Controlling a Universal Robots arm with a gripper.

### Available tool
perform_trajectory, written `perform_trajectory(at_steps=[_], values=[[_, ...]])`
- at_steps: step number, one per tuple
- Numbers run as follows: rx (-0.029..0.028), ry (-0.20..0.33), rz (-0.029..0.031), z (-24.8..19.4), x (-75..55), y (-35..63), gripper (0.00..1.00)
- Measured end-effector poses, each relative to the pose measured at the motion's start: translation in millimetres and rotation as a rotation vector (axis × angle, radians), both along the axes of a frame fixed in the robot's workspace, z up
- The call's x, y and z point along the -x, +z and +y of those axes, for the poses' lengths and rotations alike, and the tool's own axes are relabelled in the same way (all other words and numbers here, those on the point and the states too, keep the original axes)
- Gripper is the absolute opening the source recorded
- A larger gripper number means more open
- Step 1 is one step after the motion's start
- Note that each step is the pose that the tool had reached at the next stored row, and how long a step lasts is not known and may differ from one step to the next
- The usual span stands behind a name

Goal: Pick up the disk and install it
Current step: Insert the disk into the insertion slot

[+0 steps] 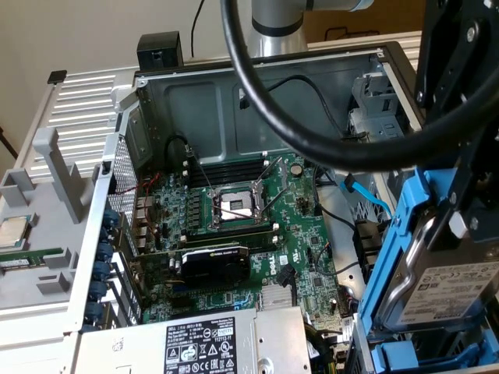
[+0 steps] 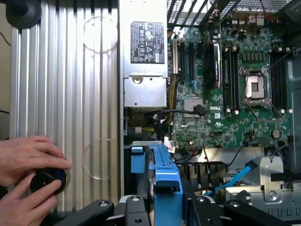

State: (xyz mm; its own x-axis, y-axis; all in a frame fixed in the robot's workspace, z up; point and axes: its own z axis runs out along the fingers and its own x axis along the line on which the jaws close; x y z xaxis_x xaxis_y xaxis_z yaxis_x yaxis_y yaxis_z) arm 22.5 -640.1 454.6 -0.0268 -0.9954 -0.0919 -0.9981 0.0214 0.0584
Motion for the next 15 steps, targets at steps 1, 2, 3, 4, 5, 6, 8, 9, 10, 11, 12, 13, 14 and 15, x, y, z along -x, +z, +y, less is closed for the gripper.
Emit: perform_trajectory(at_steps=[1, 2, 3, 4, 5, 6, 8, 9, 10, 11, 12, 13, 14, 15], values=[[-0.0001, -0.001, -0.0001, 0.0, 0.0, 0.9, 0.36], [0.0003, -0.001, -0.0001, 0.0, 0.0, 1.7, 0.36], [0.0001, -0.002, -0.0001, 0.0, 0.0, 1.6, 0.36], [0.0, -0.003, -0.0001, 0.0, 0.0, 1.6, 0.36], [0.0, -0.005, -0.0001, 0.0, 0.0, 1.6, 0.36], [0.0, -0.007, -0.0001, 0.0, 0.0, 1.7, 0.36], [0.0, -0.011, -0.0001, 0.0, -0.5, 1.6, 0.36], [0.0001, -0.013, 0.0, 0.0, -0.9, 1.7, 0.36], [0.0001, -0.015, -0.0001, 0.0, -1.6, 1.7, 0.36], [0.0001, -0.017, -0.0001, 0.0, -2.5, 1.7, 0.36], [0.0001, -0.018, -0.0001, 0.0, -3.3, 1.7, 0.36], [0.0001, -0.019, -0.0001, 0.0, -3.5, 1.7, 0.36], [0.0001, -0.019, -0.0001, -0.1, -3.5, 1.7, 0.36], [0.0, -0.019, -0.0003, -0.1, -3.5, 1.6, 0.36]])
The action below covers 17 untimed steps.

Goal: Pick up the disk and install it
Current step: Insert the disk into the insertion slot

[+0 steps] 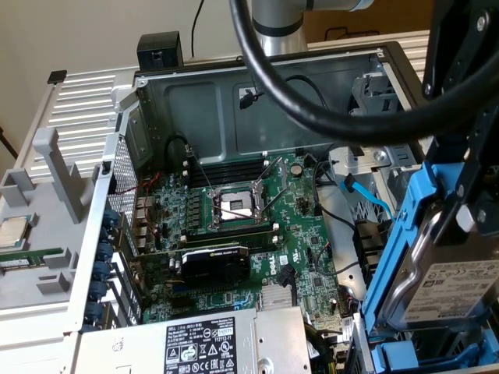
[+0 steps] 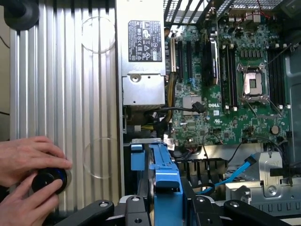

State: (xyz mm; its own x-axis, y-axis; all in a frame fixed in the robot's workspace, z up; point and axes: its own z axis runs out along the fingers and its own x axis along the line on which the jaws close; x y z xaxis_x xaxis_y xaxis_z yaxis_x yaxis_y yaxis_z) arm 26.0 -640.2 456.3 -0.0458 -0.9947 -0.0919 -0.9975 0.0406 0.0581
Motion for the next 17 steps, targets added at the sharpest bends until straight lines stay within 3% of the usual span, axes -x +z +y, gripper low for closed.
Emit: perform_trajectory(at_steps=[9, 17], values=[[0.0, 0.0, -0.0074, 0.3, 1.6, 0.0, 0.36], [-0.0001, 0.004, -0.0085, 0.7, 1.8, -0.1, 0.36]])
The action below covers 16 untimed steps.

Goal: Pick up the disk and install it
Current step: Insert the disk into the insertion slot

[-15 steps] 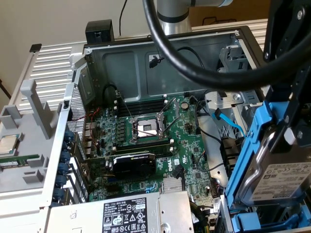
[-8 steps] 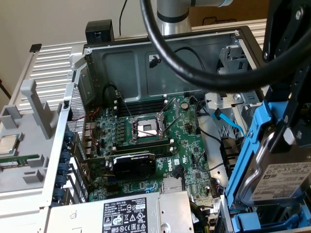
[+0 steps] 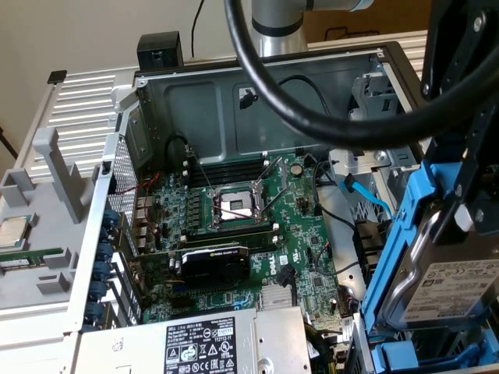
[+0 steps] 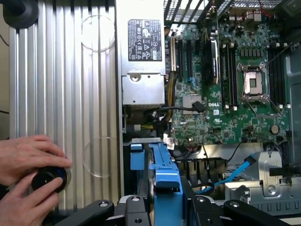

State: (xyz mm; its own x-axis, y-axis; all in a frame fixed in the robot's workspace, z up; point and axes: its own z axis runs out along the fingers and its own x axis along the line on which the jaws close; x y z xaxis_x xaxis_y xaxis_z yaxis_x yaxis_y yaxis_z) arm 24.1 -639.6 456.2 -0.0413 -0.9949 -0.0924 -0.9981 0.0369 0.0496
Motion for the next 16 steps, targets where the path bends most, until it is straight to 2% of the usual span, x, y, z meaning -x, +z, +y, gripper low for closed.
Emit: perform_trajectory(at_steps=[9, 13, 16], values=[[0.0018, 0.003, 0.0, 0.4, 0.0, 0.1, 0.36], [0.0017, 0.008, -0.0006, 3.2, 0.0, 0.1, 0.36], [0.0018, 0.013, -0.0005, 3.2, 0.1, 0.1, 0.36]])
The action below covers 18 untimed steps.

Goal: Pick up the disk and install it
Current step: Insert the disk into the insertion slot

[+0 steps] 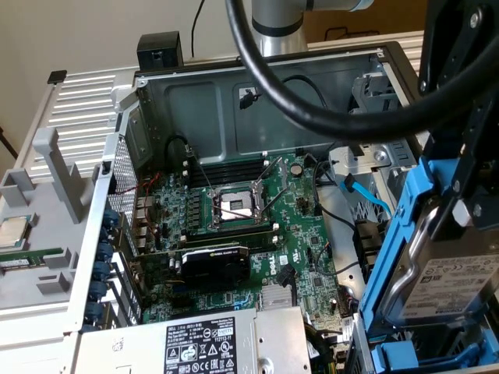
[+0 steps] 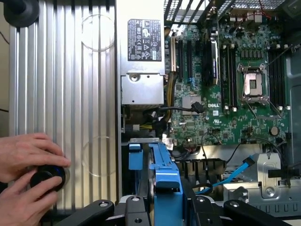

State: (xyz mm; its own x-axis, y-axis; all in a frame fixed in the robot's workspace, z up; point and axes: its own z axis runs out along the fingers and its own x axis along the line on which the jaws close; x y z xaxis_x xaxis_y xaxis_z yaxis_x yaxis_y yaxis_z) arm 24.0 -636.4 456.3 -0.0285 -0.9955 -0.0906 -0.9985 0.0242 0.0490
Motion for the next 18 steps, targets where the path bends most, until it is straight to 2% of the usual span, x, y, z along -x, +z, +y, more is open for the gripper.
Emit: perform_trajectory(at_steps=[7, 18], values=[[0.0, 0.026, 0.0, 0.0, -1.3, 0.0, 0.36], [0.0, 0.029, 0.0, 0.0, -2.4, -0.7, 0.36]])
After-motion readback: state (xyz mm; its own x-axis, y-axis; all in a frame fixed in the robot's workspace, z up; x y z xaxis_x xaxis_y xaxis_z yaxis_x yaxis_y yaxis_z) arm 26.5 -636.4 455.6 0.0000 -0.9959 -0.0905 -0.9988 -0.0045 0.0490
